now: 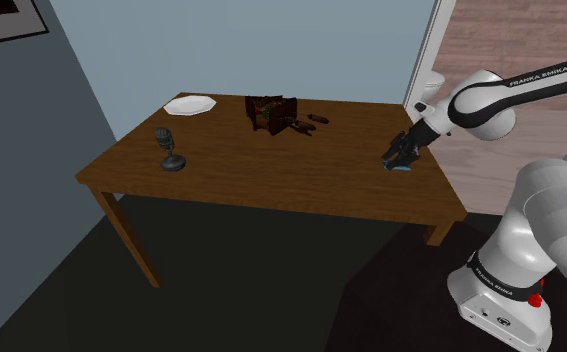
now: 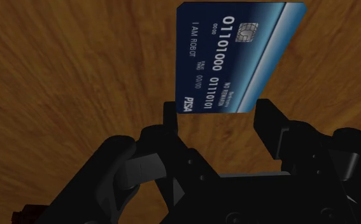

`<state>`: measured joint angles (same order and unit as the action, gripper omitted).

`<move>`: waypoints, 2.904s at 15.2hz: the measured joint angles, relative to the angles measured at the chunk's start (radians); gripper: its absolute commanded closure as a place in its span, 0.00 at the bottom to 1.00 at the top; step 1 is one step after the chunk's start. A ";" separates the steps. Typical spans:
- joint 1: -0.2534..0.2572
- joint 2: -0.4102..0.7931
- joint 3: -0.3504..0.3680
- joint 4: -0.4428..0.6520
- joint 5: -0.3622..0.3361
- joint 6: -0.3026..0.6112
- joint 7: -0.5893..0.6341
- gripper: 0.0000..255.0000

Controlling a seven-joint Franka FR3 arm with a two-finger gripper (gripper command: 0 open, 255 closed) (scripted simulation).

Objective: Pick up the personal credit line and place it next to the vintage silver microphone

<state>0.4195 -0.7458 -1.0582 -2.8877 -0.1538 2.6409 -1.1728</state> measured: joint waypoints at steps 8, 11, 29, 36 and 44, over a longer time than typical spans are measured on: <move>-0.065 -0.074 0.114 0.042 0.000 -0.128 0.066 1.00; -0.085 -0.102 0.150 0.060 0.001 -0.176 0.086 1.00; -0.111 -0.198 0.315 0.217 0.042 -0.426 0.194 1.00; -0.101 -0.207 0.361 0.295 0.062 -0.509 0.227 1.00; -0.045 -0.157 0.420 0.346 0.103 -0.498 0.291 1.00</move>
<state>0.3742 -0.9025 -0.6387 -2.5415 -0.0511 2.1431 -0.8814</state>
